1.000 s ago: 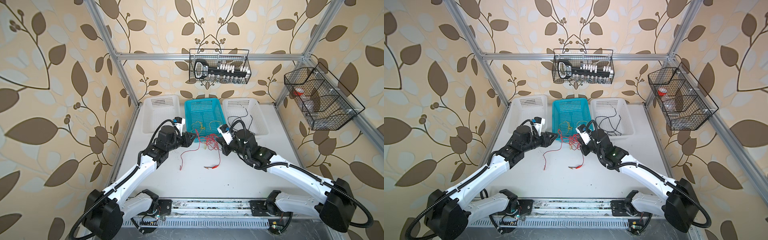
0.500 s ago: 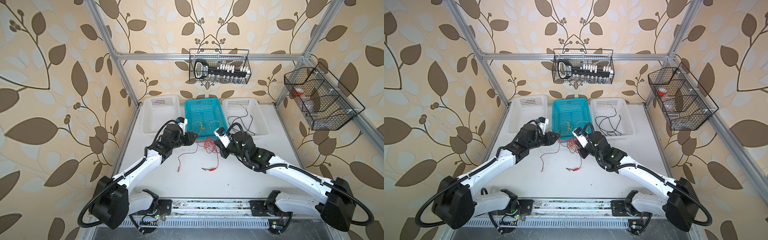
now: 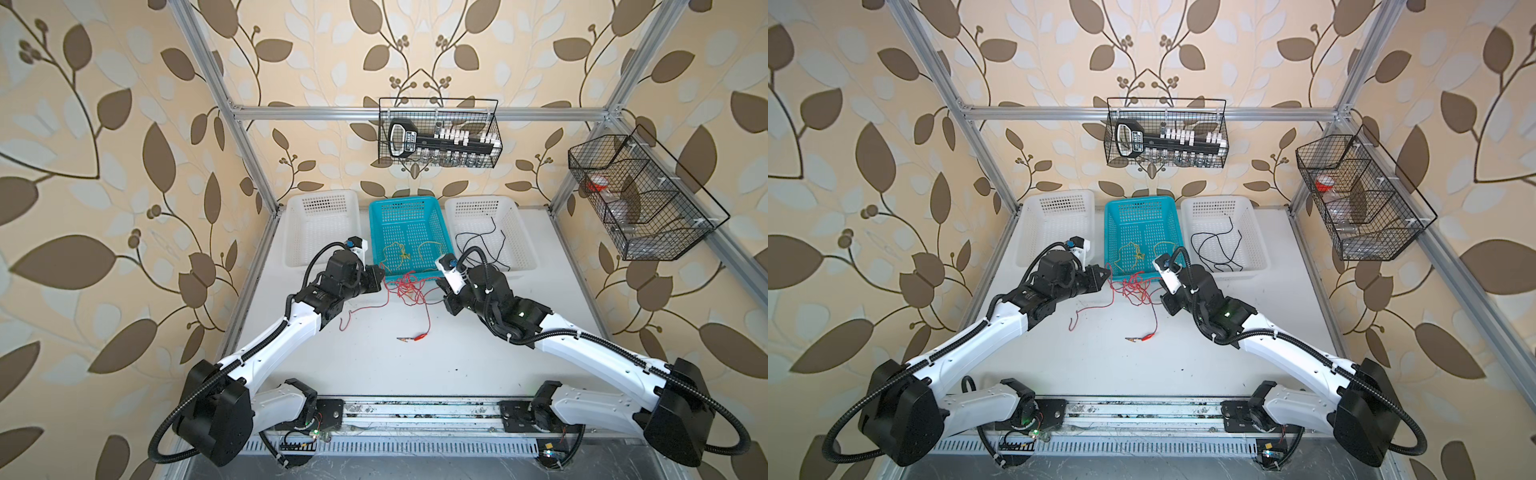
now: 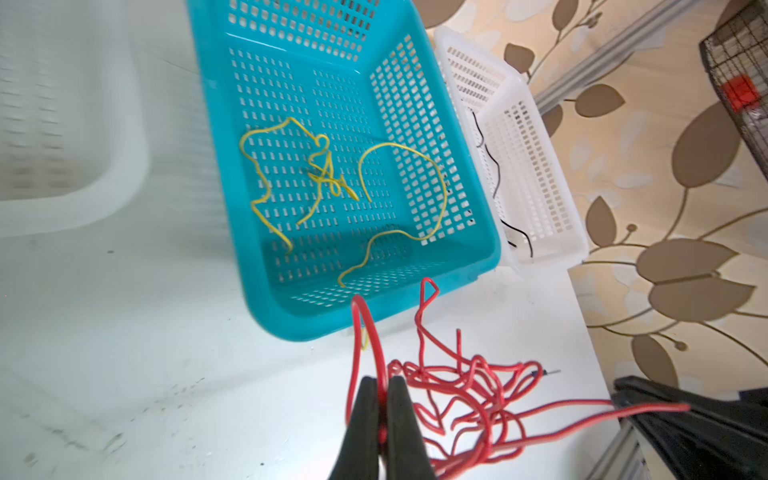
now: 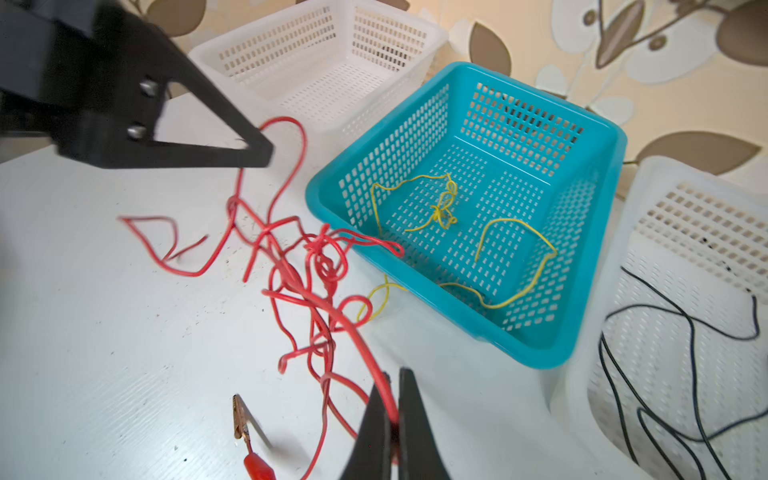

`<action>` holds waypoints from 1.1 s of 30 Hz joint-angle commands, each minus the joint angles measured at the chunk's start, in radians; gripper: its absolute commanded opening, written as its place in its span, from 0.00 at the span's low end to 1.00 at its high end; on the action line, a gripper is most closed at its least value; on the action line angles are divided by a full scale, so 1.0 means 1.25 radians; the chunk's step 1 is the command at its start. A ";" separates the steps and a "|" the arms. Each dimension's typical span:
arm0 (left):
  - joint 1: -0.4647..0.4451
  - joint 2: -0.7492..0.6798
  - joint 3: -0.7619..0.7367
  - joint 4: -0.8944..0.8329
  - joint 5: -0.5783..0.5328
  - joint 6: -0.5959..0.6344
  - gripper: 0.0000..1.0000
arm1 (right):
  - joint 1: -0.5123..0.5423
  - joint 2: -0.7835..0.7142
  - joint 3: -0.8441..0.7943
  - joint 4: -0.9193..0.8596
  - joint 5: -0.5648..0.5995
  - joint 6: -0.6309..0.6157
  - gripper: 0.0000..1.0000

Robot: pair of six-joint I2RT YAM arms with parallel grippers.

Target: Untangle the cables

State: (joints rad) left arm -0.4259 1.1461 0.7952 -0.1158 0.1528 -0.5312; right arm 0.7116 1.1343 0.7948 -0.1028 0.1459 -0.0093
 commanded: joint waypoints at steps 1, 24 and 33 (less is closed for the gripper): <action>0.005 -0.052 0.029 -0.114 -0.154 0.023 0.00 | -0.055 -0.053 -0.023 -0.043 0.106 0.054 0.00; 0.021 -0.178 0.046 -0.347 -0.510 0.008 0.00 | -0.398 -0.256 -0.111 -0.156 0.218 0.197 0.00; 0.062 -0.186 0.037 -0.398 -0.559 -0.032 0.00 | -0.540 -0.334 -0.144 -0.187 0.189 0.245 0.00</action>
State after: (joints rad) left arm -0.3874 0.9356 0.8196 -0.5533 -0.4316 -0.5453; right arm 0.0917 0.7528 0.6319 -0.3111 0.3435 0.2577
